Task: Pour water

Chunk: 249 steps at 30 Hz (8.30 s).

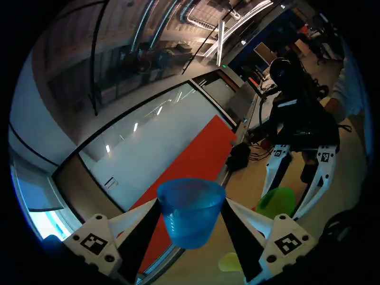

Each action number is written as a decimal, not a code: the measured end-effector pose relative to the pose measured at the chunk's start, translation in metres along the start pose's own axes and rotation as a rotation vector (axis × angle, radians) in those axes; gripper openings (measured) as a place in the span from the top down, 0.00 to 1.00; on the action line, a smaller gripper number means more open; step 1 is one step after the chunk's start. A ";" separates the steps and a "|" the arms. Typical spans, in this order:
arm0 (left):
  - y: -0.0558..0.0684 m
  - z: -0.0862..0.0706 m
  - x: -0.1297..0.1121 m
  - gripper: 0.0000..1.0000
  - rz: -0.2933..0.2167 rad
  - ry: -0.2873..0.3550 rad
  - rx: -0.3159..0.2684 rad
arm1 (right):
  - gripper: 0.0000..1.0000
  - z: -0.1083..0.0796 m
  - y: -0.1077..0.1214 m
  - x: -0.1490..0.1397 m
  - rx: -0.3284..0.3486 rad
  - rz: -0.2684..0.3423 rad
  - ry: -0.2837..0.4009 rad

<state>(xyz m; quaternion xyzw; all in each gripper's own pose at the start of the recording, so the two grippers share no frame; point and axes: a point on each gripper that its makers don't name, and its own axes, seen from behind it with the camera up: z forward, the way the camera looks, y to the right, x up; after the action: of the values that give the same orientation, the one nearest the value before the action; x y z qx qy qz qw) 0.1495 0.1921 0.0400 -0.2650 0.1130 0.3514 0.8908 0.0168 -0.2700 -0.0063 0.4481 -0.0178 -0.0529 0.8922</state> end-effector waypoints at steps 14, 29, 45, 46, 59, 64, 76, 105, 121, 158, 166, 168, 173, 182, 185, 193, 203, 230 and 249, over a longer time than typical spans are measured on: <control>-0.003 0.007 0.015 0.14 0.135 0.011 0.011 | 0.09 0.003 0.004 0.002 0.001 0.004 0.005; -0.009 0.009 0.024 0.14 0.236 0.019 0.034 | 0.09 0.002 0.009 0.005 -0.004 0.004 0.012; -0.013 0.008 0.033 0.14 0.331 0.026 0.057 | 0.09 0.001 0.011 0.008 -0.008 0.001 0.019; -0.013 0.008 0.034 0.14 0.335 0.026 0.058 | 0.09 0.001 0.011 0.008 -0.008 0.000 0.019; -0.019 0.007 0.041 0.14 0.405 0.031 0.082 | 0.09 -0.001 0.013 0.009 -0.013 -0.003 0.022; -0.021 0.006 0.043 0.14 0.429 0.031 0.090 | 0.09 -0.002 0.013 0.011 -0.013 -0.004 0.024; -0.023 0.006 0.046 0.14 0.503 0.034 0.107 | 0.09 -0.003 0.014 0.012 -0.015 -0.008 0.025; -0.028 0.010 0.059 0.14 0.682 0.053 0.139 | 0.09 -0.003 0.018 0.018 -0.021 -0.014 0.038; -0.025 0.005 0.071 0.14 0.826 0.057 0.157 | 0.10 -0.003 0.018 0.021 -0.028 -0.013 0.050; -0.025 0.010 0.065 0.14 0.582 0.056 0.143 | 0.10 -0.002 0.024 0.024 -0.044 -0.006 0.064; -0.026 0.006 0.056 0.14 0.311 0.064 0.121 | 0.10 -0.004 0.024 0.027 -0.048 -0.004 0.072; -0.027 0.005 0.054 0.14 0.236 0.065 0.116 | 0.10 -0.004 0.024 0.028 -0.050 -0.005 0.072; -0.030 0.003 0.048 0.14 0.069 0.066 0.106 | 0.10 -0.006 0.023 0.030 -0.053 -0.007 0.073; -0.037 0.004 0.036 0.14 -0.177 0.070 0.083 | 0.10 -0.008 0.023 0.032 -0.059 -0.008 0.077; -0.034 0.003 0.031 0.14 -0.260 0.065 0.063 | 0.10 -0.009 0.022 0.033 -0.061 -0.010 0.077; -0.039 0.005 0.015 0.14 -0.496 0.051 0.009 | 0.10 -0.010 0.020 0.034 -0.062 -0.011 0.079; -0.039 0.005 0.001 0.13 -0.655 0.036 -0.036 | 0.10 -0.013 0.017 0.036 -0.064 -0.016 0.078; 0.005 -0.019 -0.060 0.13 -0.743 -0.073 -0.099 | 0.09 -0.036 0.019 0.030 -0.030 0.033 -0.015; 0.085 -0.038 -0.117 0.13 -0.744 -0.203 -0.194 | 0.09 -0.081 0.027 -0.016 -0.039 0.049 -0.161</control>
<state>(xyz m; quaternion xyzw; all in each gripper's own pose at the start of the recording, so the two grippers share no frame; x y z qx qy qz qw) 0.0059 0.1568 0.0204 -0.3348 -0.1132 0.0382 0.9347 0.0095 -0.1878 -0.0327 0.4245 -0.0996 -0.0671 0.8974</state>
